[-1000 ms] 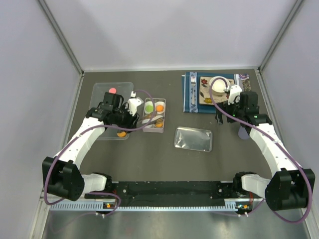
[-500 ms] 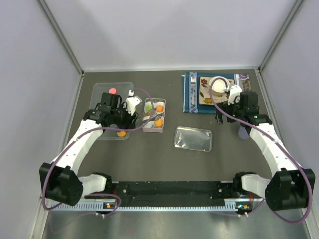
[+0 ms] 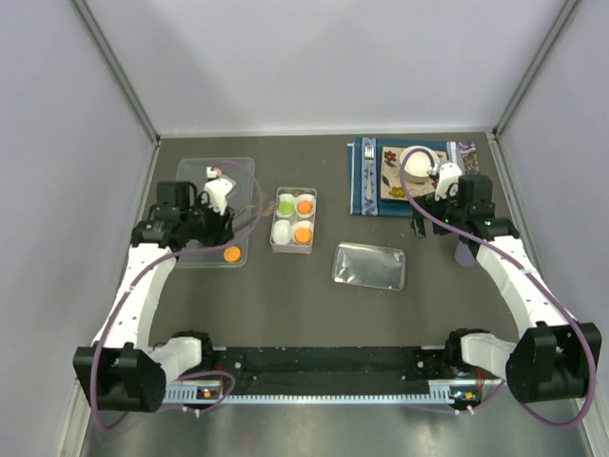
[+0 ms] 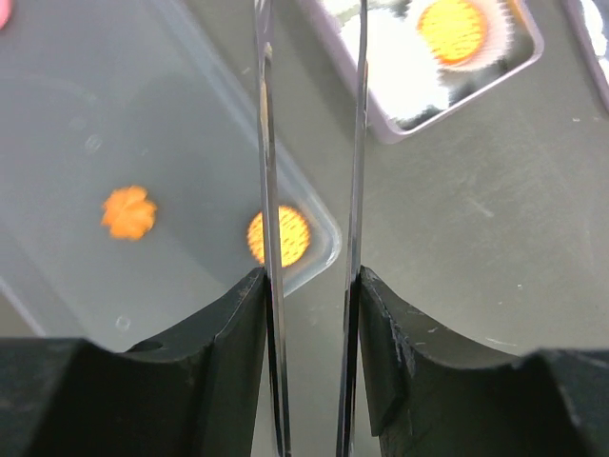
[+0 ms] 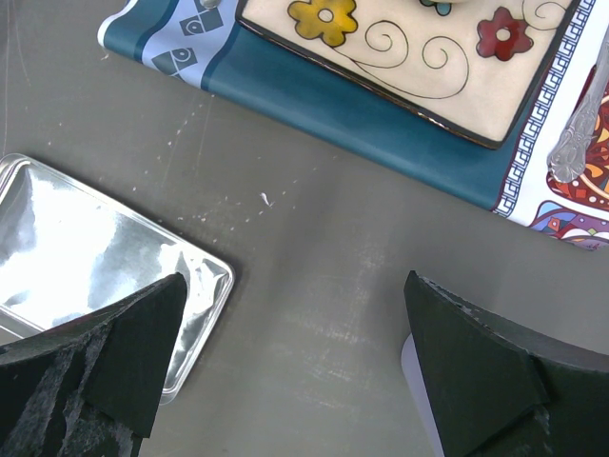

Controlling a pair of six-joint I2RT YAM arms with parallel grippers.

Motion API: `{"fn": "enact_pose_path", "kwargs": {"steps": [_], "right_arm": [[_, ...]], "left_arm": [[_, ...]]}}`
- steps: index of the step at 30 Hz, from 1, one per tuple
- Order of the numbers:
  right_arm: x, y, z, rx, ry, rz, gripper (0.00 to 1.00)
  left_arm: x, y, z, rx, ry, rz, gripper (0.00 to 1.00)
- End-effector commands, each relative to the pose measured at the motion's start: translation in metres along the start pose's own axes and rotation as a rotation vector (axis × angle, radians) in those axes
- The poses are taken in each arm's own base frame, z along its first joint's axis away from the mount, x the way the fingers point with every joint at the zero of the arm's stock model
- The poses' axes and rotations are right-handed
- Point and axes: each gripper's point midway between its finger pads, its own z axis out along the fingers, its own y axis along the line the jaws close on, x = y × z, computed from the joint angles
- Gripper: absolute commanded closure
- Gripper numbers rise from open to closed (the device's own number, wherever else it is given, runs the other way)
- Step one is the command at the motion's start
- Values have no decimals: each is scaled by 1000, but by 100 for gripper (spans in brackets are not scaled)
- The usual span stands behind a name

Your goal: Pack the cookies

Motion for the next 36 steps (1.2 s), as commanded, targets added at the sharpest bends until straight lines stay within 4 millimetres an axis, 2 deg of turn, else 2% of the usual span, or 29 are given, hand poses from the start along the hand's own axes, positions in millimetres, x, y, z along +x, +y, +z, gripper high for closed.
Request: {"fn": "enact_pose_path", "kwargs": {"steps": [1, 2, 11, 20, 27, 36], "right_arm": [[-27, 3, -7, -8, -68, -28, 1], [-28, 3, -7, -8, -71, -30, 1], [-28, 4, -7, -16, -70, -27, 1], [-29, 6, -7, -25, -71, -27, 1], [-28, 6, -7, -24, -69, -26, 1], [-30, 5, -8, -19, -74, -31, 1]], "left_arm": [[5, 20, -22, -20, -49, -48, 54], [13, 30, -26, -45, -39, -55, 54], [57, 67, -54, -137, 2, -104, 54], [92, 90, -75, -198, 50, -130, 53], [110, 103, -77, -211, 77, -157, 53], [123, 115, -67, -200, 106, -174, 52]]}}
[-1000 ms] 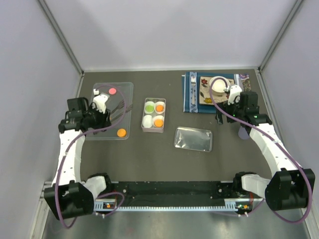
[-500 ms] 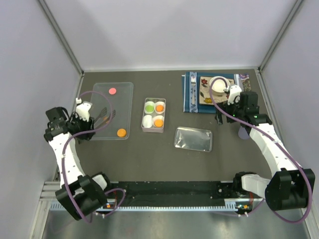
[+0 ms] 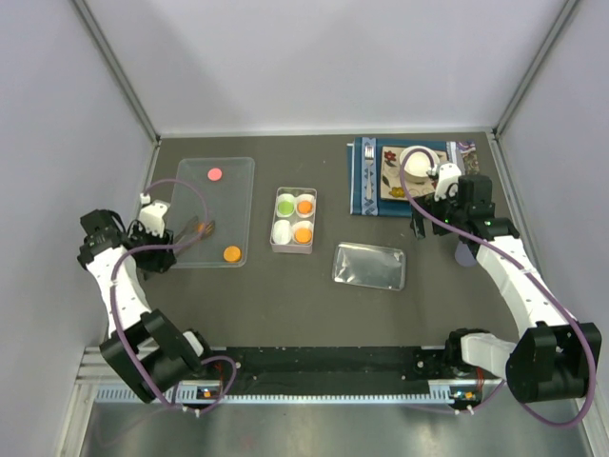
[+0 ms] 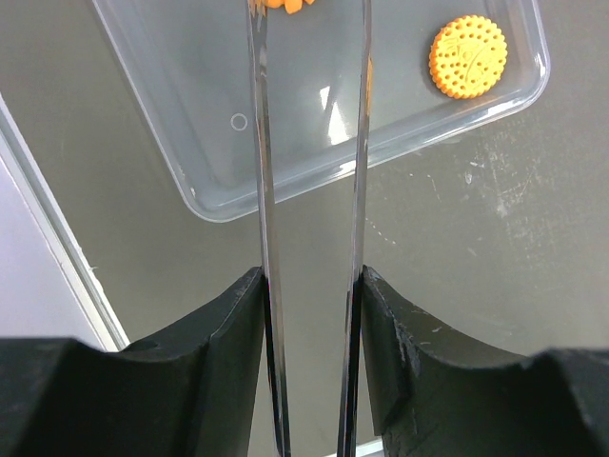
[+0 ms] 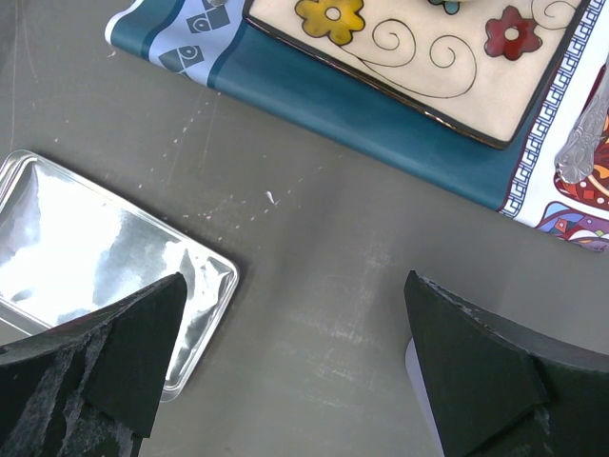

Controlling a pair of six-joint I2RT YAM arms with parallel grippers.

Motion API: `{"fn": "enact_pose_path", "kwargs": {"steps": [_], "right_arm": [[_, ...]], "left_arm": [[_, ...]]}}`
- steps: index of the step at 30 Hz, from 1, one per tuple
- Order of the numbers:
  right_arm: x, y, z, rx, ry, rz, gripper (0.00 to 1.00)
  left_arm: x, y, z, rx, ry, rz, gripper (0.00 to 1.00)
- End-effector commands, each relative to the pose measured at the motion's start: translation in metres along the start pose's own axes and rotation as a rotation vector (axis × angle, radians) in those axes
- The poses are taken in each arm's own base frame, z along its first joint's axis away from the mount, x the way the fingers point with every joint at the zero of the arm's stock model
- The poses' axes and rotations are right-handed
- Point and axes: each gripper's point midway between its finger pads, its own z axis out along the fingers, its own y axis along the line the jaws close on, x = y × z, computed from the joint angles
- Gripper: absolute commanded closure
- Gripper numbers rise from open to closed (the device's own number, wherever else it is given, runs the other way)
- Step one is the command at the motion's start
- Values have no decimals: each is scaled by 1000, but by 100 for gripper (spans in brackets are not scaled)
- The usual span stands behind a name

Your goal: Pack the cookies

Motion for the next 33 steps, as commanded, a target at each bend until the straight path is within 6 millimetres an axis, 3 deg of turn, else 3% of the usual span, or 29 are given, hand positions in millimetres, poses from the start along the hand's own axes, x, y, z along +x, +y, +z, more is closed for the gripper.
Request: {"fn": "enact_pose_path", "kwargs": {"steps": [1, 19, 33], "right_arm": [[-30, 3, -8, -5, -77, -32, 1], [-30, 3, -8, -7, -75, -35, 1], [-29, 3, -8, -8, -71, -35, 1]], "left_arm": [[-3, 8, 7, 6, -24, 31, 52], [-7, 18, 14, -26, -51, 32, 53], [1, 21, 23, -11, -25, 29, 53]]}}
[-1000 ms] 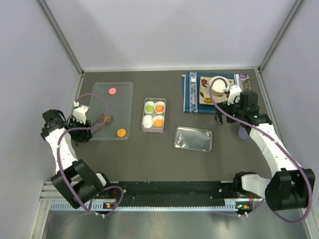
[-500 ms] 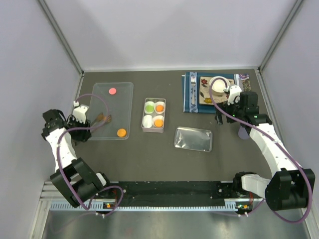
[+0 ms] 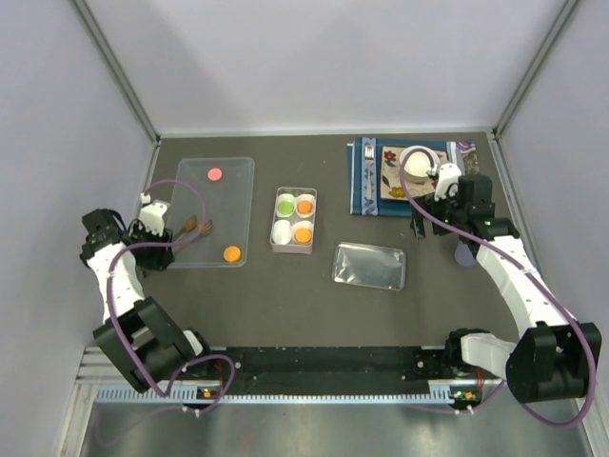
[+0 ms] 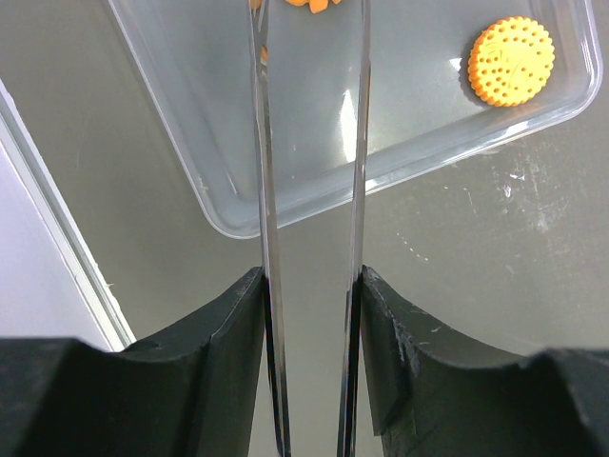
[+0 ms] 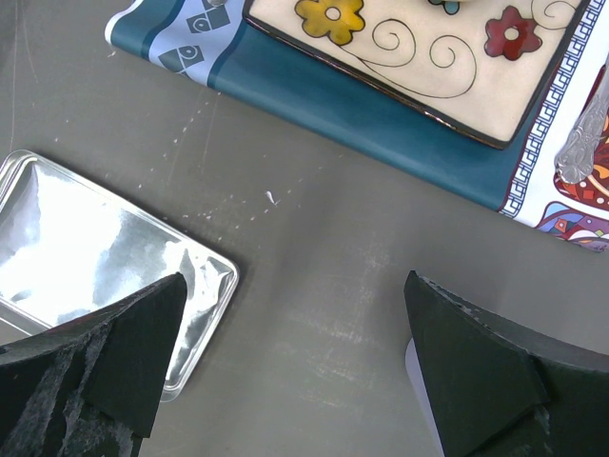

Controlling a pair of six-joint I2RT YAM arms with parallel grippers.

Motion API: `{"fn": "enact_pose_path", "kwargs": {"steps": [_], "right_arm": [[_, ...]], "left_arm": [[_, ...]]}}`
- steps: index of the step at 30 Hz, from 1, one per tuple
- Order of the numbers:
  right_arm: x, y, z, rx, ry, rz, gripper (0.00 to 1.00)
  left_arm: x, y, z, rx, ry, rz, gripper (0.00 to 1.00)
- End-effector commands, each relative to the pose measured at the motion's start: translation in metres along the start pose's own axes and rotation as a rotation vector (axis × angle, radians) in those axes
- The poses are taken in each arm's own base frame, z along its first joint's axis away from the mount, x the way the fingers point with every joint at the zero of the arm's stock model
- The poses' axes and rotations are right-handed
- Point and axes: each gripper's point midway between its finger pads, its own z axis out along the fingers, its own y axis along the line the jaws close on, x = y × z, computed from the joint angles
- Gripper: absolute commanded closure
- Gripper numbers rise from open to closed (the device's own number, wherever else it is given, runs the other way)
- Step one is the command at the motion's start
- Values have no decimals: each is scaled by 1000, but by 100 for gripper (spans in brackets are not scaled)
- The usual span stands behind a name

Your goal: Pack the cookies

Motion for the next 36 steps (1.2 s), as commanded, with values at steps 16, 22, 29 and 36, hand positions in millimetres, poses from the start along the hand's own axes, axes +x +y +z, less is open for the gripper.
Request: {"fn": "enact_pose_path", "kwargs": {"steps": [16, 22, 29, 36], "right_arm": [[-28, 3, -7, -8, -69, -36, 1], [-28, 3, -7, -8, -68, -36, 1], [-28, 3, -7, -8, -69, -34, 1], [-29, 3, -7, -9, -69, -33, 1]], "left_arm": [[2, 5, 14, 23, -15, 1, 53], [7, 3, 17, 35, -4, 7, 54], [12, 3, 21, 42, 13, 10, 56], [15, 4, 19, 31, 24, 21, 56]]}}
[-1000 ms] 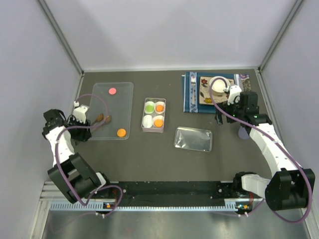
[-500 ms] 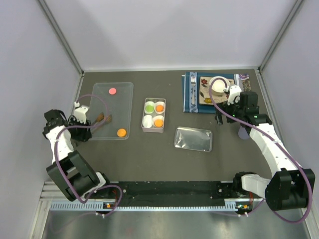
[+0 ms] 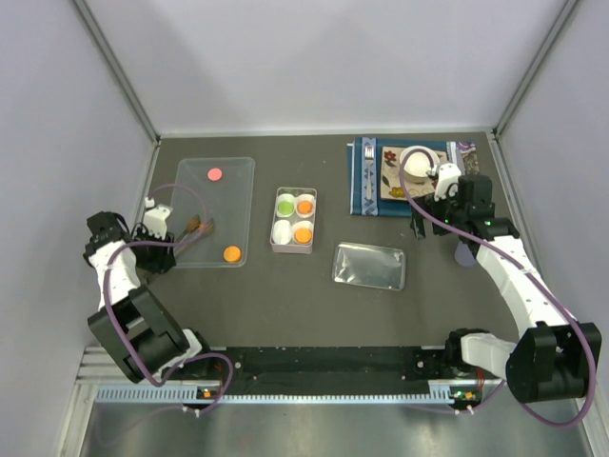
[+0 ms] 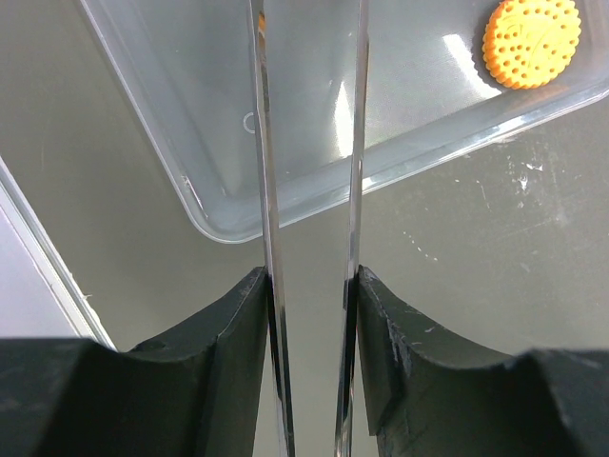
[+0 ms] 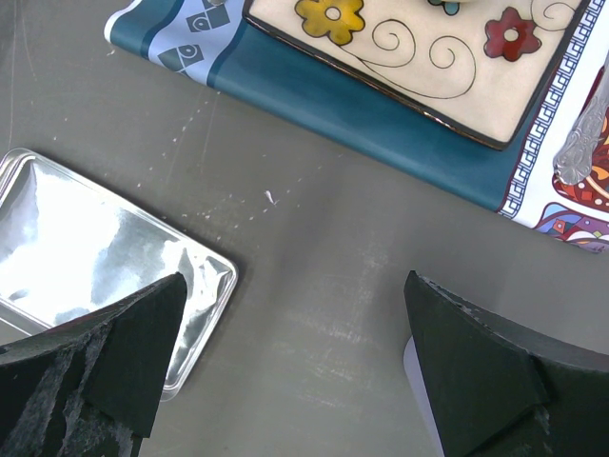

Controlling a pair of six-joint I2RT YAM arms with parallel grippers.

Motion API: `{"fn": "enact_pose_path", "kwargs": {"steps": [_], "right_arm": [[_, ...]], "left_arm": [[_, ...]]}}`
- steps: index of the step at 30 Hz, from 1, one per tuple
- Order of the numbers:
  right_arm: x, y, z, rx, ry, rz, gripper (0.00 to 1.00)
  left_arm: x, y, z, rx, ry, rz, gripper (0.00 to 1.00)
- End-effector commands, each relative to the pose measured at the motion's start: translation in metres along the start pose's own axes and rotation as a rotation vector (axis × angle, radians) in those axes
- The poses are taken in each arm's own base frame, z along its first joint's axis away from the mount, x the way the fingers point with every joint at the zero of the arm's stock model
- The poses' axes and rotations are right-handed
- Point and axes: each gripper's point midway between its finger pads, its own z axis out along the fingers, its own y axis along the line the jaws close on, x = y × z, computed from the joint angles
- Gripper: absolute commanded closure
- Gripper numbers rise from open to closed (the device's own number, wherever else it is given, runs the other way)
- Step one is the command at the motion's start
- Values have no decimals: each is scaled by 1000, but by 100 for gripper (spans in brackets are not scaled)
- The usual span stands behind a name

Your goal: Pack the cookies

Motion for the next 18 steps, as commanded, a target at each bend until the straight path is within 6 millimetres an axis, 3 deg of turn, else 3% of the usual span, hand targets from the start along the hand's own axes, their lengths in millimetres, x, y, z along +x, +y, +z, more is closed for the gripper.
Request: {"fn": "enact_pose_path", "kwargs": {"steps": [1, 6, 12, 14, 18], "right_arm": [[-29, 3, -7, -9, -70, -28, 1], [-29, 3, -7, -8, -70, -27, 1], [-29, 3, -7, -9, -70, -28, 1], [-29, 3, -8, -8, -70, -27, 1], [-30, 3, -8, -8, -75, -29, 1]], "left_arm": [[-1, 2, 0, -4, -14, 27, 57], [1, 3, 1, -1, -2, 27, 59], [-2, -1, -2, 16, -9, 33, 70], [-5, -4, -3, 29, -20, 36, 81], [-7, -11, -6, 58, -29, 35, 94]]}}
